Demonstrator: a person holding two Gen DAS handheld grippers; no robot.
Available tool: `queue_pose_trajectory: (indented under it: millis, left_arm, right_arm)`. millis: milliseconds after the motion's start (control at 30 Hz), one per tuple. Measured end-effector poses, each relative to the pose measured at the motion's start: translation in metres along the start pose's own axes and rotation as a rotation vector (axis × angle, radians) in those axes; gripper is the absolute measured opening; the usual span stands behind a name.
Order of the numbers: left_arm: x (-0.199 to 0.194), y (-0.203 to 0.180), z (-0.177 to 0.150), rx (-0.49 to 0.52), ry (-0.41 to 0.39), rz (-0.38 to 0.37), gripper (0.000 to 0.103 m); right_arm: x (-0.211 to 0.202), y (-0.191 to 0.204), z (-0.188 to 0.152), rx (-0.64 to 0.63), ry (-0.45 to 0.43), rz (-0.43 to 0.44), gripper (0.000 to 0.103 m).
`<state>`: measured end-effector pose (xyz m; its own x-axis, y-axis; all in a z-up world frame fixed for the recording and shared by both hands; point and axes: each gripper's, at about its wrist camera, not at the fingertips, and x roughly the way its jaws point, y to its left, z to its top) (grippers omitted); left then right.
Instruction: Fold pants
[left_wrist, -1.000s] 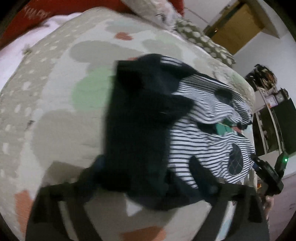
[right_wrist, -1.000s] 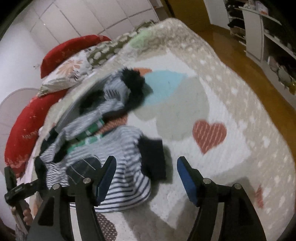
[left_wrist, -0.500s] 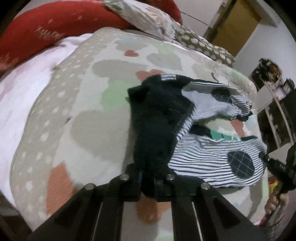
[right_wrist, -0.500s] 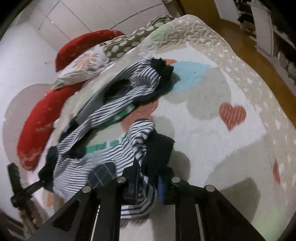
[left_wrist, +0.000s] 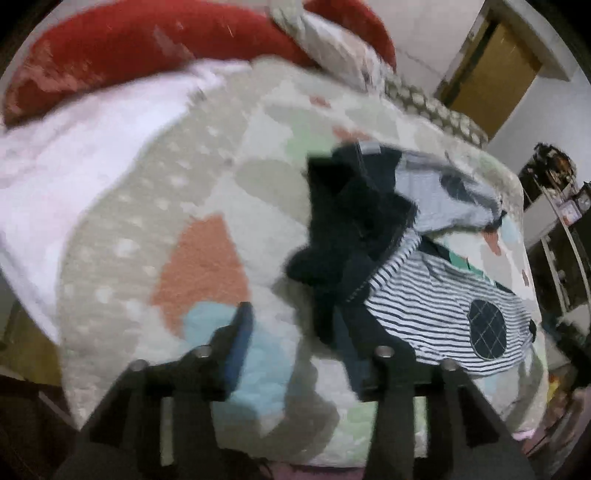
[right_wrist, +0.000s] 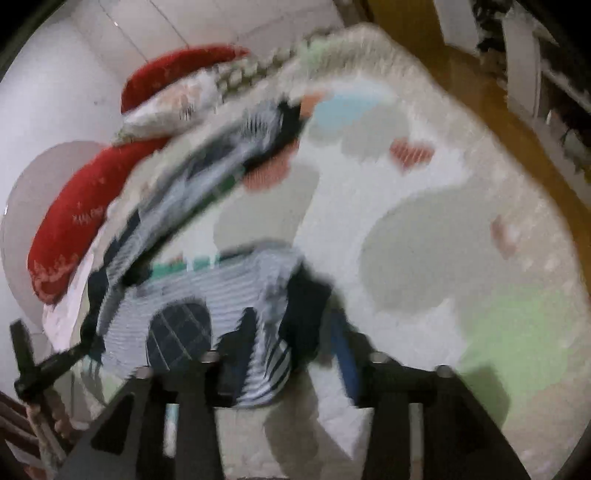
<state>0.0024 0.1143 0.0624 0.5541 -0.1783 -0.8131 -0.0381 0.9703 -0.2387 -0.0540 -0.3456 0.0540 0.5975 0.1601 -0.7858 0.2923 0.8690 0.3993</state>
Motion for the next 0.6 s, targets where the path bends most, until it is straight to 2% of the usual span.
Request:
queue_pose_trajectory:
  millis: [33, 133, 267, 367, 500, 533, 567, 600]
  left_arm:
    - [-0.007, 0.001, -0.001, -0.002, -0.026, 0.002, 0.053]
    - [-0.015, 0.002, -0.006, -0.022, -0.066, -0.031, 0.058]
    - [-0.007, -0.002, -0.004, -0.033, -0.038, -0.077, 0.058]
    - [-0.005, -0.006, -0.008, -0.018, -0.033, -0.067, 0.058]
    - [-0.002, -0.005, -0.010, -0.024, -0.012, -0.077, 0.058]
    - [-0.001, -0.004, -0.010, -0.027, -0.007, -0.077, 0.058]
    - [0.001, -0.004, -0.009, -0.030, -0.002, -0.079, 0.058]
    - [0.003, -0.004, -0.009, -0.034, 0.003, -0.082, 0.058]
  right_arm:
    - [-0.005, 0.000, 0.011, -0.013, -0.031, -0.015, 0.062]
    - [0.003, 0.002, 0.048, -0.034, -0.046, -0.061, 0.062]
    - [0.057, 0.004, 0.113, 0.013, -0.013, -0.056, 0.062]
    - [0.105, 0.004, 0.158, 0.073, -0.009, -0.080, 0.062]
    - [0.158, 0.003, 0.187, 0.179, 0.023, -0.076, 0.061]
    - [0.163, 0.003, 0.187, 0.202, 0.018, -0.056, 0.043]
    - [0.165, 0.005, 0.187, 0.214, 0.013, -0.027, 0.013]
    - [0.165, 0.006, 0.186, 0.224, 0.020, 0.018, 0.013]
